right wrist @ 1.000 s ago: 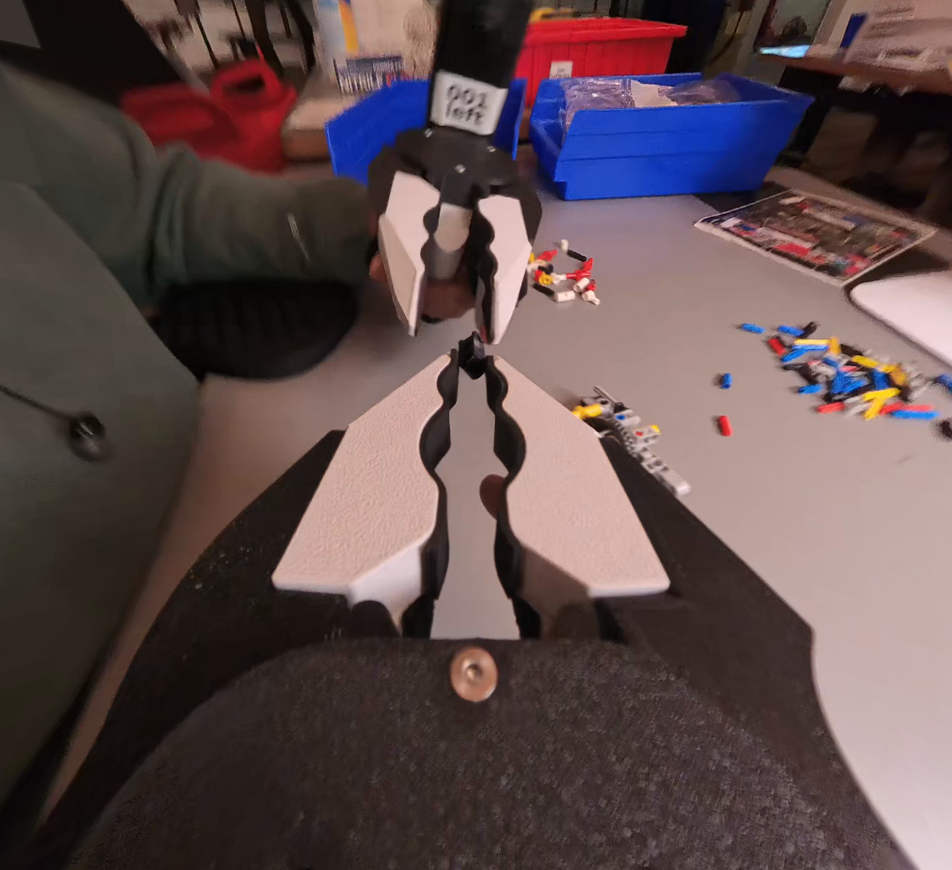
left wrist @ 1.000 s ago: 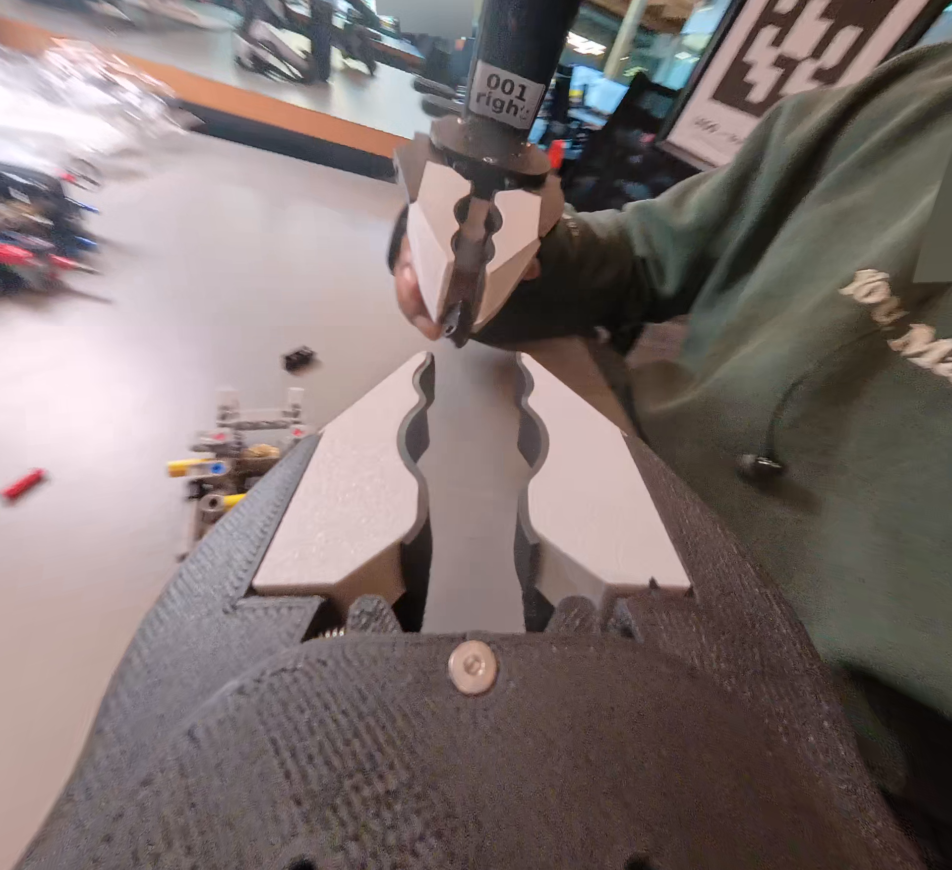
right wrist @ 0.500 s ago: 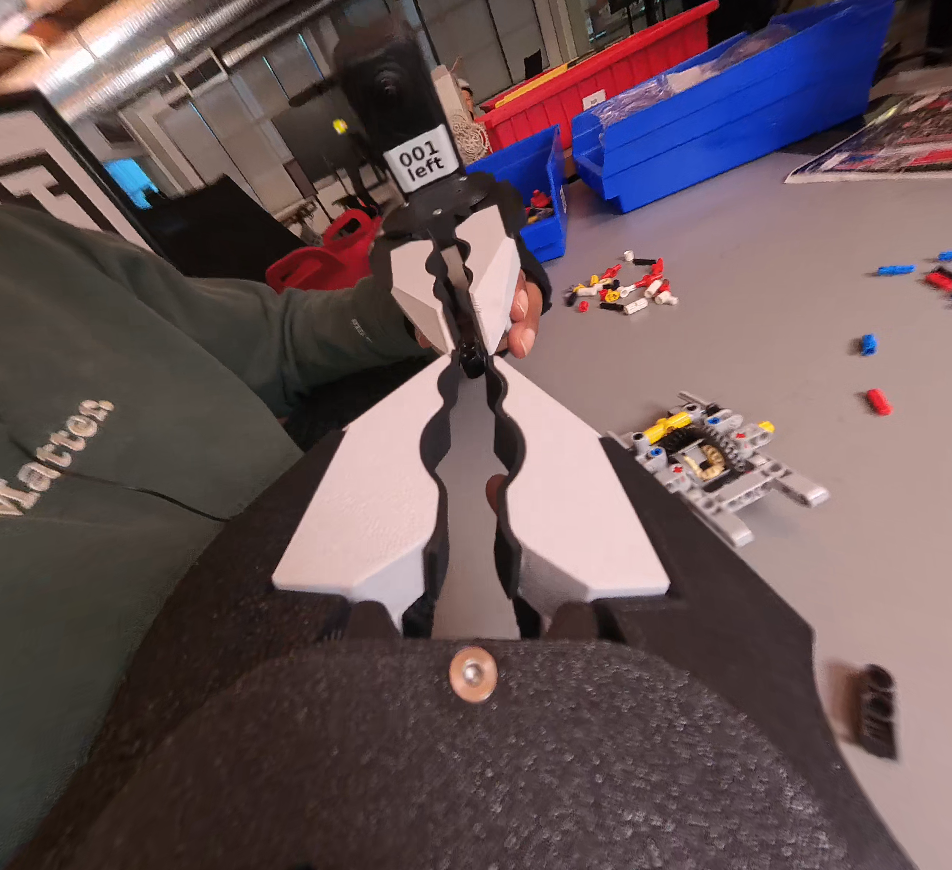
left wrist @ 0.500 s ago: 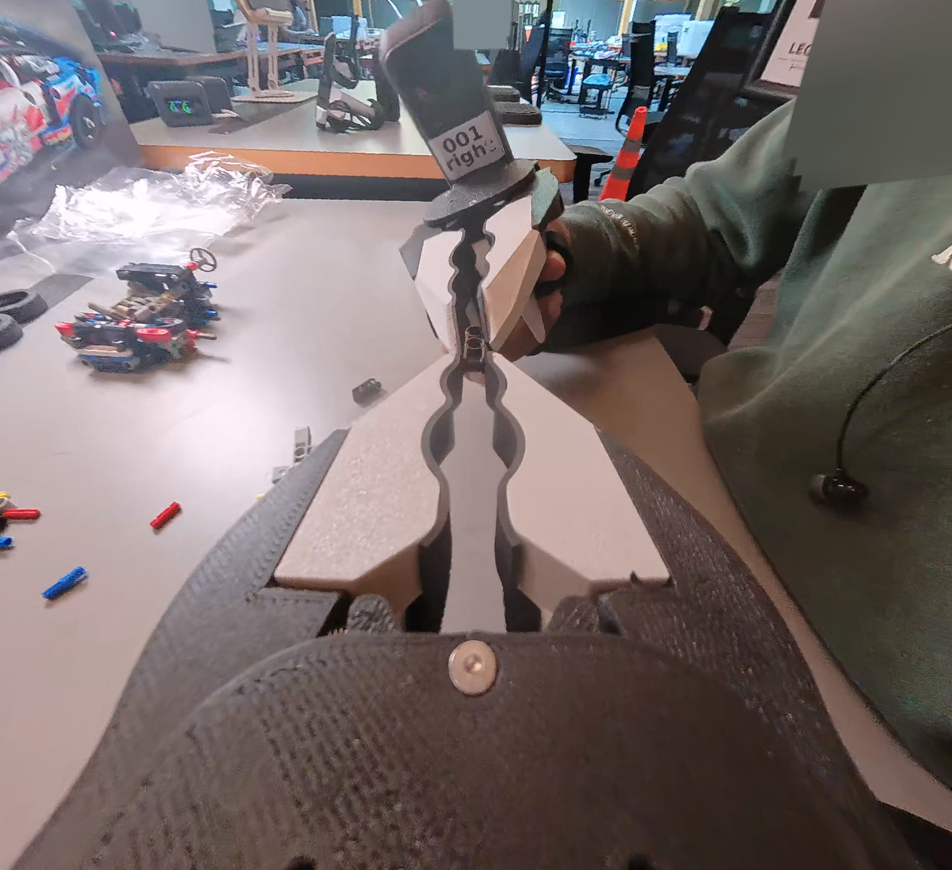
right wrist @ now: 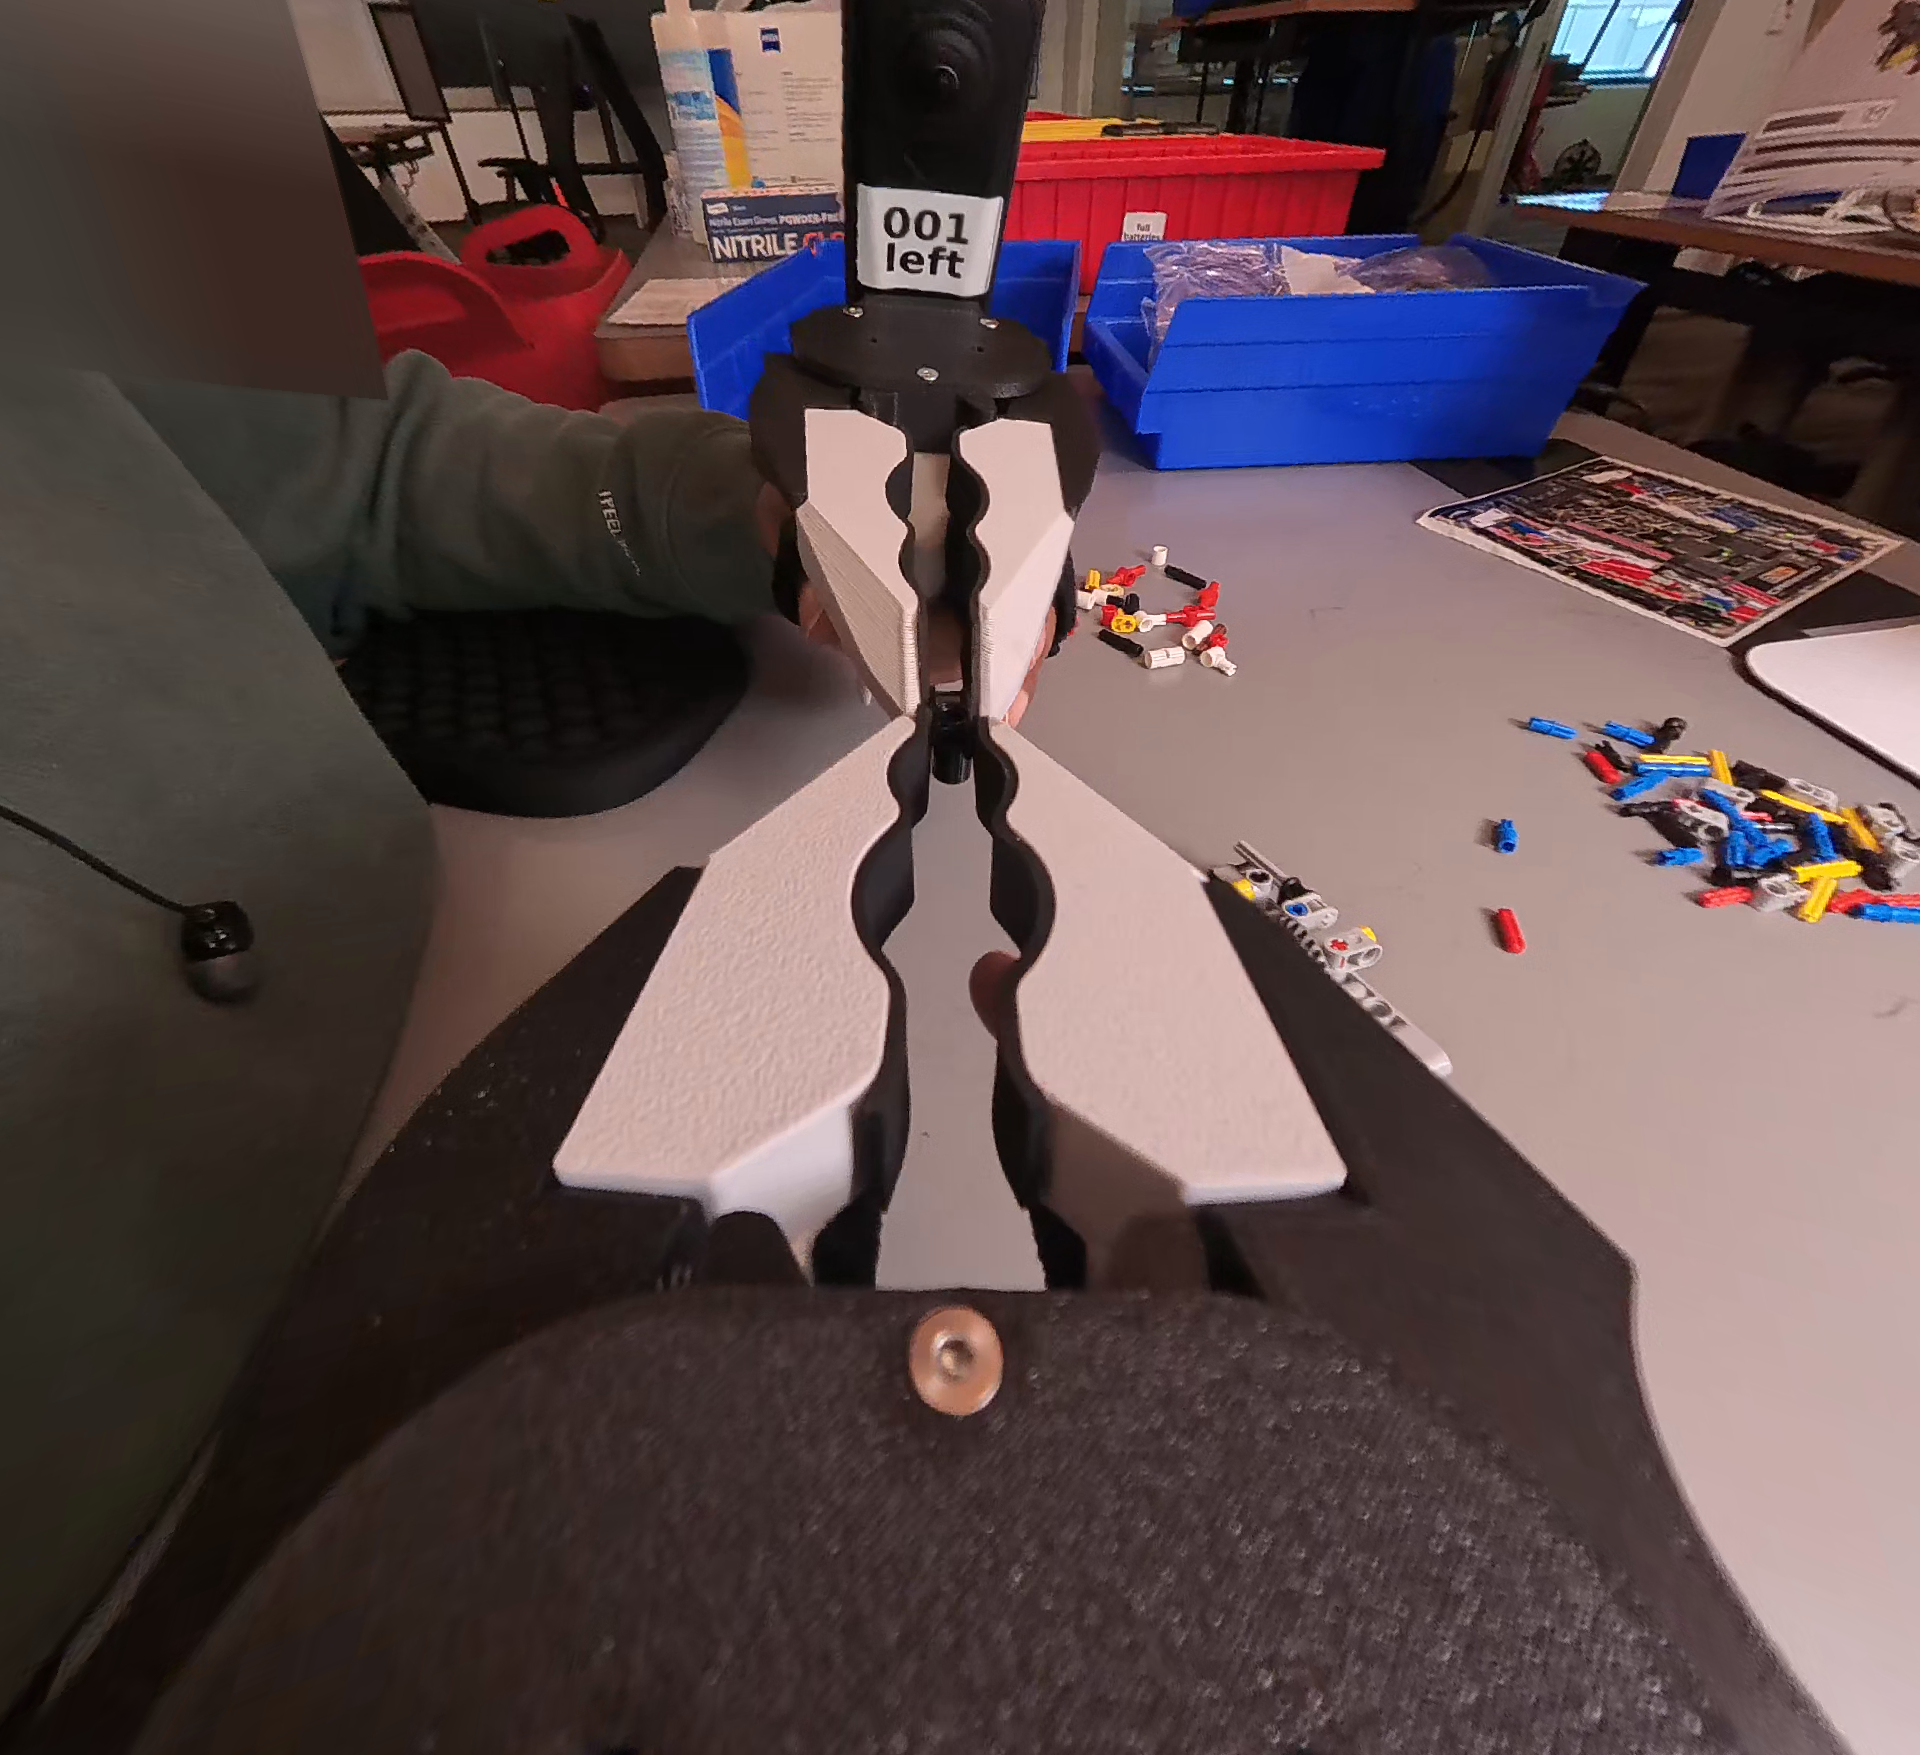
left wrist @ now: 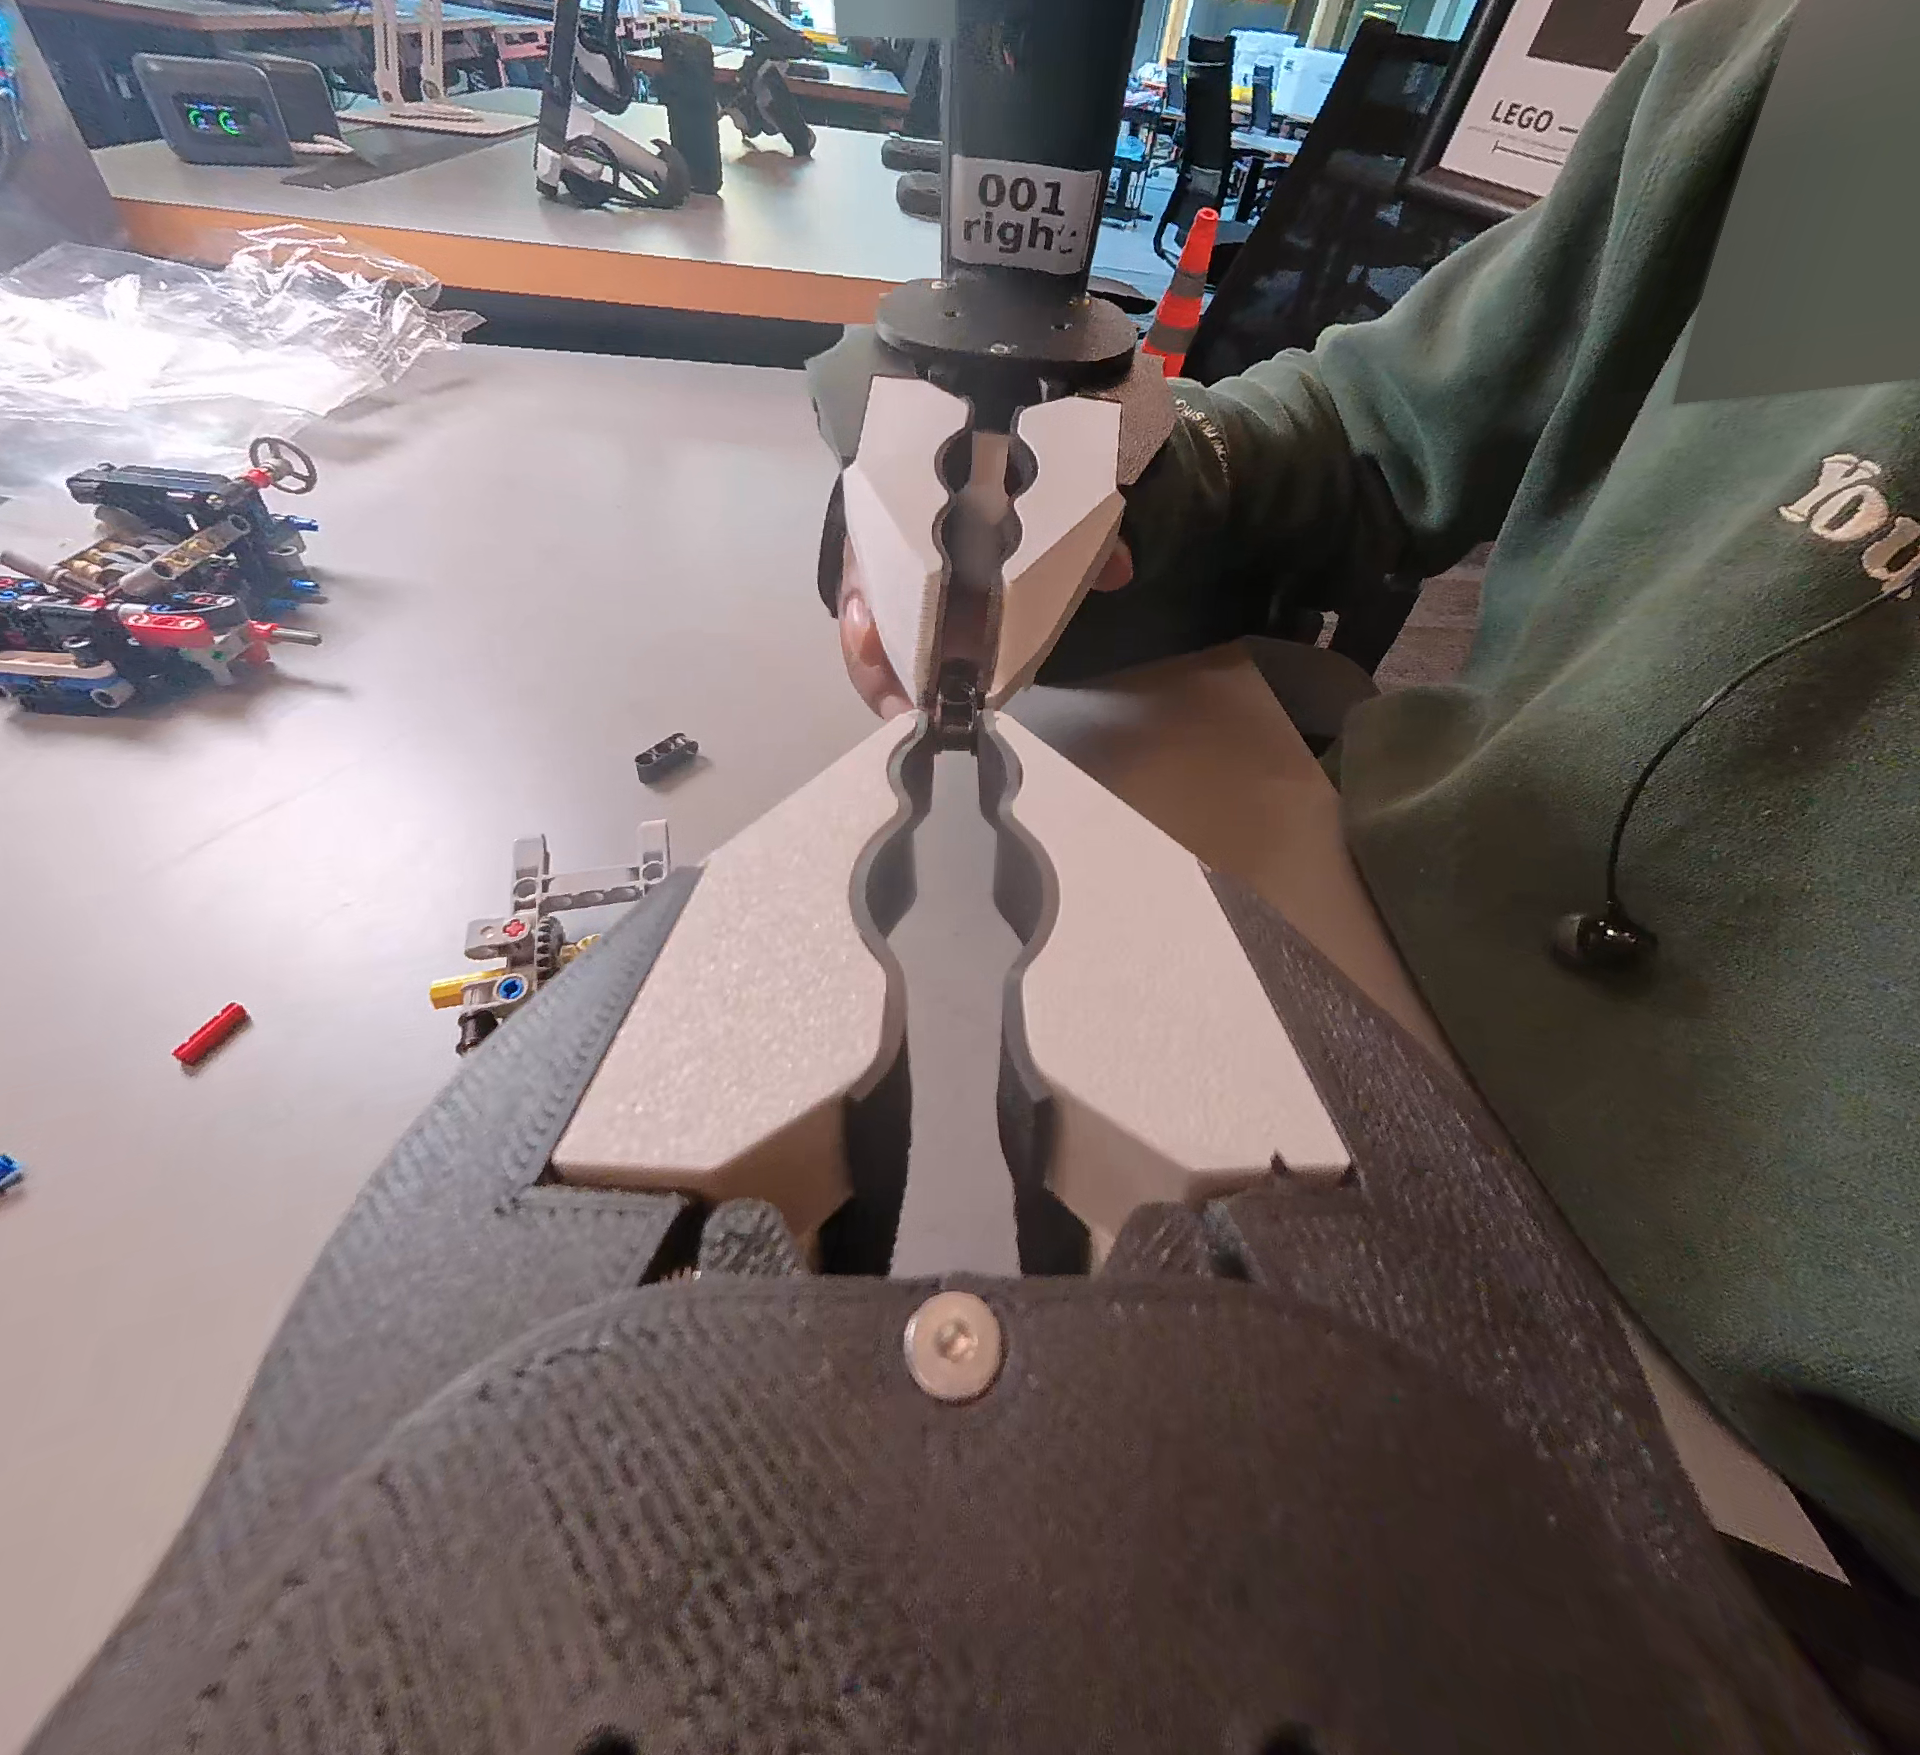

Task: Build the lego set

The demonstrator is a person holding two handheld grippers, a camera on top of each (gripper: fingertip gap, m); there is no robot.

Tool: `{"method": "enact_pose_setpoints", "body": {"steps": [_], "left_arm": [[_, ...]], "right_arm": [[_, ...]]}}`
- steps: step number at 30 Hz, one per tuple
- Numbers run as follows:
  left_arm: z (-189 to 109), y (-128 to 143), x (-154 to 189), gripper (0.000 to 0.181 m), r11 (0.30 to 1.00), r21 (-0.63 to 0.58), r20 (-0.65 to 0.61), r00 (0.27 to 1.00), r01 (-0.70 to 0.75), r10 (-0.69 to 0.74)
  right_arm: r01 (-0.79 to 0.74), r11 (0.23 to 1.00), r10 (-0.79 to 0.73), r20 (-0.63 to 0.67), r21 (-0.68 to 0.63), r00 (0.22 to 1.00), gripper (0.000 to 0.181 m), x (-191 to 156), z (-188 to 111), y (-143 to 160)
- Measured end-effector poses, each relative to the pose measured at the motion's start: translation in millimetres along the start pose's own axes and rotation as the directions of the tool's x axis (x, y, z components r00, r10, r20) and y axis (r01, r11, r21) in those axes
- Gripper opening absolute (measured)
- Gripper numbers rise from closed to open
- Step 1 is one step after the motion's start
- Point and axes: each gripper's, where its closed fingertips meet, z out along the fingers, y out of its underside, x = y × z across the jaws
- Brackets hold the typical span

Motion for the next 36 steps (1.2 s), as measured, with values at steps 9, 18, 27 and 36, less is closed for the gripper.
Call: {"method": "enact_pose_setpoints", "body": {"steps": [9, 18, 27, 36], "left_arm": [[-31, 53, -76, 0.052, 0.961, -0.255, 0.302, 0.953, 0.107, -0.026], [-10, 102, -72, 0.071, 0.850, -0.509, 0.293, 0.956, 0.137, 0.021], [-16, 95, -56, 0.052, 0.841, -0.520, 0.304, 0.952, 0.150, 0.018], [-2, 83, -82, 0.069, 0.870, -0.491, 0.190, 0.970, -0.038, 0.149]], "right_arm": [[-0.084, 0.986, 0.050, -0.222, -0.145, 0.974, 0.006, 51, -17, 28], [-0.052, 0.943, -0.038, -0.261, -0.329, 0.965, 0.006, 53, -16, 65], [-0.022, 0.914, -0.091, -0.259, -0.406, 0.962, 0.006, 56, -19, 80], [-0.007, 0.928, -0.066, -0.183, -0.373, 0.981, 0.006, 59, -22, 83]]}}
